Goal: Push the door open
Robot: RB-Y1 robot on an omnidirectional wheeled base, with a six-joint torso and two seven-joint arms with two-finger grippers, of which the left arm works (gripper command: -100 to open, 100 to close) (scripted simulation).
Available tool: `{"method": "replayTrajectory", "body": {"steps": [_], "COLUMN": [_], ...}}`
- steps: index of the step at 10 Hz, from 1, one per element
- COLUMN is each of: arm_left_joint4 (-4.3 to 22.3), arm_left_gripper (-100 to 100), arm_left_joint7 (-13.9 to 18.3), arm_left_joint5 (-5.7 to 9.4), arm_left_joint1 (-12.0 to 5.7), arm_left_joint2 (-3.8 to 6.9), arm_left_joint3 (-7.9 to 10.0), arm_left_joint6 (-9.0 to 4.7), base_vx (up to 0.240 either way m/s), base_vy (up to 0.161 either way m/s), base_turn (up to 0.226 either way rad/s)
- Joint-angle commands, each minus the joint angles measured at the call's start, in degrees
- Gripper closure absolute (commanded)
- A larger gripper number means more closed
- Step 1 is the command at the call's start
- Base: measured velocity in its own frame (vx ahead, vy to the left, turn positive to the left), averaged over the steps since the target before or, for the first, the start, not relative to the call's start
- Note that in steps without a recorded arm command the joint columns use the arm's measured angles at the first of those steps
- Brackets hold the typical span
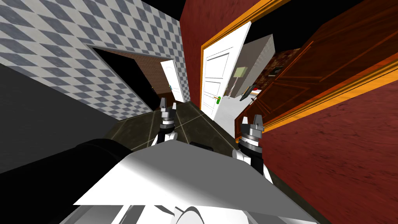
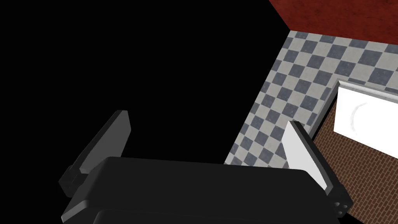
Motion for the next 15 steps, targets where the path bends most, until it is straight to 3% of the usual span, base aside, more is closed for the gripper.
{"method": "replayTrajectory", "body": {"steps": [1,8,15], "arm_left_joint4": [2.0,10.7,18.1], "arm_left_gripper": [-100,-100,-100], "arm_left_joint7": [0.2,1.1,1.8], "arm_left_joint5": [-0.04,-0.19,-0.32], "arm_left_joint1": [-1.23,-6.54,-11.08], "arm_left_joint2": [0.68,2.79,3.97], "arm_left_joint3": [-0.20,-1.05,-1.78], "arm_left_joint6": [0.26,1.37,2.33], "base_vx": [0.116,0.111,0.094], "base_vy": [0.047,0.004,0.018], "base_turn": [-0.091,-0.071,-0.062]}}
